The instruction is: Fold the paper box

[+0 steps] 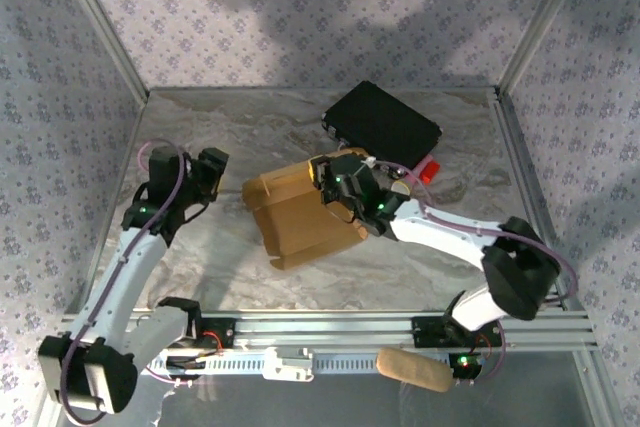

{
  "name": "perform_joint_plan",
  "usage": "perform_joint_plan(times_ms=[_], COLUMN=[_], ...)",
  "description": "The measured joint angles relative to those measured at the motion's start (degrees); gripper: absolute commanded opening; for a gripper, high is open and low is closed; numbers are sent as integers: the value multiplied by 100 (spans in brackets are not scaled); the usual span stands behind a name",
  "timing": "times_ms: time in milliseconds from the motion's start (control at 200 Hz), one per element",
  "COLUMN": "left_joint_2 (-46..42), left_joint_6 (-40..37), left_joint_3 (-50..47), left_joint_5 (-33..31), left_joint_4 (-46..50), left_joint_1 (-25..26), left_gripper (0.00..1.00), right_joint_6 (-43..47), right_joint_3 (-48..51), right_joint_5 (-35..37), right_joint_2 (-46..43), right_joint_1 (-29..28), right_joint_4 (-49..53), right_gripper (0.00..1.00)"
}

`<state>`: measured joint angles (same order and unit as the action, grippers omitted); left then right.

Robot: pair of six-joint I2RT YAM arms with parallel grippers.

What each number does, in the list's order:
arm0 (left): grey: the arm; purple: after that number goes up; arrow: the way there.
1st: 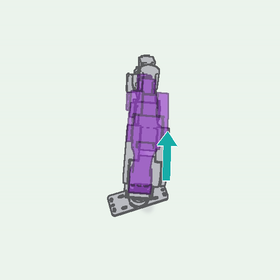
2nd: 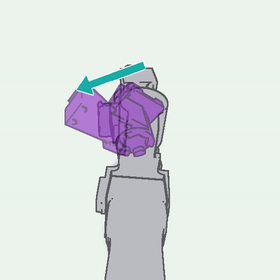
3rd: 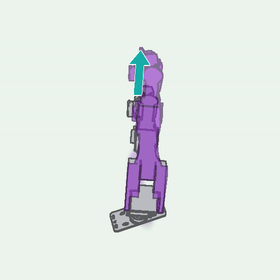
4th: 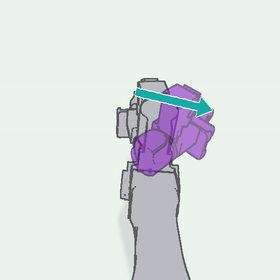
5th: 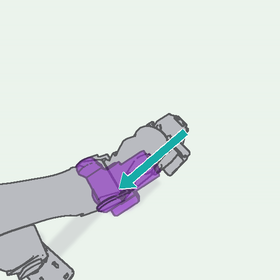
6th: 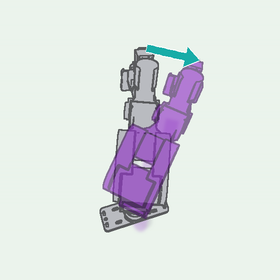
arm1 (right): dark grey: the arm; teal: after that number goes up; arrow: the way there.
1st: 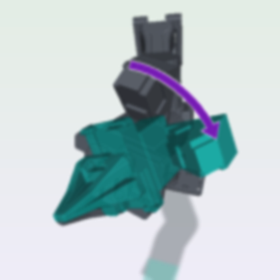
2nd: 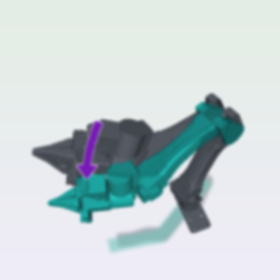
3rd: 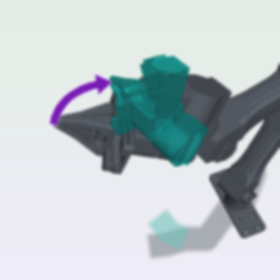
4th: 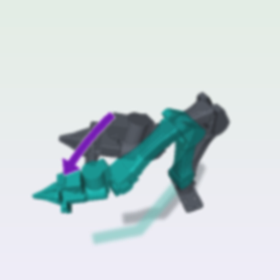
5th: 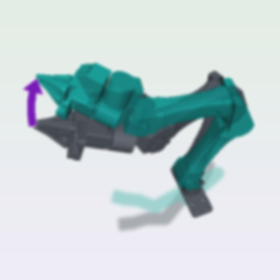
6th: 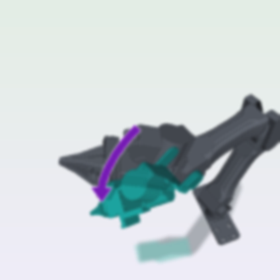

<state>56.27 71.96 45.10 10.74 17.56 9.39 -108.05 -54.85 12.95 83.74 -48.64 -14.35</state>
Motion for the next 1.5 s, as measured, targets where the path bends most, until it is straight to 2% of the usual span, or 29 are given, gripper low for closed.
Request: perform_joint_plan(times_ms=[75, 185, 315, 415, 600, 874, 1024, 1324, 1504], left_joint_2=[299, 1078, 1360, 1360, 1360, 1360, 1311, 365, 223], left_joint_6=[-164, -404, -776, -1064, -1475, -2059, -2380, -3084, -3469], left_joint_3=[-415, -793, -852, -824, -855, -1167, -1213, -1445, -1541], left_joint_5=[337, 713, 977, 1080, 1239, 1399, 1357, 1147, 968], left_joint_4=[-369, -726, -1032, -1241, -1521, -1786, -1788, -2159, -2365], left_joint_1=[-201, -227, -227, -227, -223, -55, 173, 472, 951], left_gripper=[51, 49, 49, 49, 50, 42, 39, 37, 36], right_joint_6=[-79, -133, -116, 9, 245, 485, 619, 951, 1008], right_joint_3=[-160, -376, -468, -459, -273, -282, -739, -1305, -1438], right_joint_5=[15, 9, -70, -221, -507, -752, -960, -1204, -1366], right_joint_2=[-249, -444, -516, -417, 264, 649, 669, 289, 267], right_joint_1=[74, 205, 372, 479, 442, 420, 501, 721, 857], right_joint_4=[444, 990, 1386, 1314, 487, 297, 684, 1714, 1895], right_gripper=[0, 0, 0, 0, 0, 0, 0, 0, 0])
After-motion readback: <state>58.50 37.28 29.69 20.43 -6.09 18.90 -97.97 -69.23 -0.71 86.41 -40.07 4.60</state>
